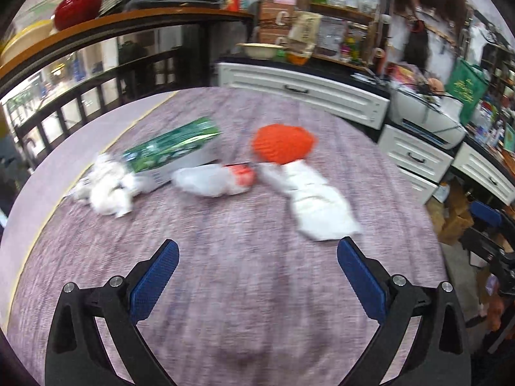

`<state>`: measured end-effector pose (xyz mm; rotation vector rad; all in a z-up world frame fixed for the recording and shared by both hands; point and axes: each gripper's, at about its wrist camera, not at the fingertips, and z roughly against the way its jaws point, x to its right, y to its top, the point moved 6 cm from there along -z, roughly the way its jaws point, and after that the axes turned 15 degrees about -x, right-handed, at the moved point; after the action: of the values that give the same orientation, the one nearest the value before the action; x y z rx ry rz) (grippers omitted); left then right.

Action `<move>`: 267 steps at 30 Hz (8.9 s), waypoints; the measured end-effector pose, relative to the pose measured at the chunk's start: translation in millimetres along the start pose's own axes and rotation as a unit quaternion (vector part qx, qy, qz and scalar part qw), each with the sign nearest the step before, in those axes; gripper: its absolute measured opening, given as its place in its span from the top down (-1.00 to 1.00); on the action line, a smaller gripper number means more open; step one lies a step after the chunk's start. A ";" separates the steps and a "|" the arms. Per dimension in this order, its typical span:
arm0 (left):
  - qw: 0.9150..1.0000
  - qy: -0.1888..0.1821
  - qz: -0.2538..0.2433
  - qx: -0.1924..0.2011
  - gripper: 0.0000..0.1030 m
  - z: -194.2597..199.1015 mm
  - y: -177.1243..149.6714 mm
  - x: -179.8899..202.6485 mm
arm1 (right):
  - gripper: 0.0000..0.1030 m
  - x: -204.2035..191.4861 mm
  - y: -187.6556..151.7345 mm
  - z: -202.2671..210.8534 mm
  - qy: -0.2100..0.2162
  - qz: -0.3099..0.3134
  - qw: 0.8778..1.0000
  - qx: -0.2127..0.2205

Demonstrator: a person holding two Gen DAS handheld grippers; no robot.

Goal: Collect trash
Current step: 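Return both tools from the bin to the table, then grasp the white tissue pile with the left tool while the right tool grasps the white cloth, then carry the tissue and cloth with both tools over the black bin, then open the right tool over the bin while the left tool releases the tissue into it, then return both tools from the bin to the table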

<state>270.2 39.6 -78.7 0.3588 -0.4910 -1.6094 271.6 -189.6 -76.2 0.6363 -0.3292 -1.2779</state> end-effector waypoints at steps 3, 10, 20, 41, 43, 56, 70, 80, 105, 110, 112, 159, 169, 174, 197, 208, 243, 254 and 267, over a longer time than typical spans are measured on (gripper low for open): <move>0.999 0.024 0.035 0.001 -0.88 -1.1 1.0 -39.6 | -0.85 -16.4 1.9 -9.4 0.010 0.019 1.000 -0.013; 0.994 0.063 0.095 -0.007 -0.78 -7.2 14.7 -109.5 | -0.85 -41.8 8.1 -29.6 0.034 0.032 0.998 -0.043; 0.987 0.056 0.146 -0.036 -0.46 -40.5 42.8 -147.7 | -0.85 -57.8 6.5 -46.0 0.038 0.044 0.996 -0.061; 0.981 0.039 0.188 0.037 0.30 -17.1 38.6 -166.9 | -0.79 -102.7 64.3 -106.5 0.026 0.075 0.992 -0.100; 0.981 0.030 0.186 0.038 0.30 -17.0 39.6 -163.2 | -0.70 -101.4 69.7 -121.6 0.021 0.069 0.990 -0.119; 0.982 0.024 0.177 0.060 0.30 -13.3 44.1 -158.2 | 0.55 -94.3 68.0 -143.0 -0.003 0.065 0.989 -0.132; 0.982 0.034 0.168 0.083 0.30 -7.9 44.5 -154.3 | 0.72 -69.6 36.1 -76.4 0.023 0.041 0.996 -0.077; 0.989 0.018 0.117 0.091 0.30 13.4 46.2 -101.9 | 0.72 -36.9 13.9 -29.0 0.020 0.026 0.999 -0.041; 0.994 -0.080 -0.032 0.072 0.30 23.4 20.9 78.6 | 0.72 71.3 -24.2 42.3 -0.055 -0.066 0.996 0.029; 0.992 -0.091 -0.053 0.066 0.30 20.2 17.0 103.9 | 0.72 103.2 -35.1 46.1 -0.073 -0.096 0.992 0.028; 0.992 -0.097 -0.059 0.062 0.30 18.7 14.9 112.8 | 0.72 115.1 -39.5 44.2 -0.079 -0.108 0.991 0.025; 0.971 -0.165 -0.172 0.002 0.30 -8.4 -31.6 256.2 | -0.22 222.5 -113.1 23.2 -0.146 -0.277 0.950 -0.009; 0.960 -0.201 -0.187 -0.056 0.30 -38.1 -48.0 296.6 | -0.32 243.0 -111.4 89.7 -0.172 -0.307 0.933 0.074; 0.956 -0.199 -0.201 -0.079 0.30 -55.7 -52.3 317.2 | -0.32 250.4 -117.8 93.8 -0.162 -0.321 0.930 0.078; 0.941 -0.192 -0.258 -0.104 -0.68 -54.5 -79.0 340.2 | -0.55 248.2 -123.0 87.2 -0.140 -0.331 0.930 0.078; 0.952 -0.210 -0.215 -0.049 -0.85 -2.4 -55.8 285.1 | -0.60 212.9 -102.5 73.8 -0.106 -0.284 0.951 0.068; 0.999 0.003 0.051 0.003 -0.89 9.3 3.4 -65.5 | -0.61 -19.3 1.7 -9.1 0.051 -0.013 0.998 -0.024; 0.981 0.060 0.181 -0.024 -0.71 -16.6 25.2 -192.2 | -0.61 -68.5 17.1 -36.2 0.067 0.044 0.996 -0.046; 0.978 0.081 0.187 -0.041 -0.41 -52.8 63.3 -213.4 | -0.61 -82.0 27.9 -55.5 0.066 0.057 0.994 -0.068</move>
<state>372.3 242.8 -103.9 0.3119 -0.3421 -1.2200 302.1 -92.8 -93.4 0.5733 -0.1657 -1.1327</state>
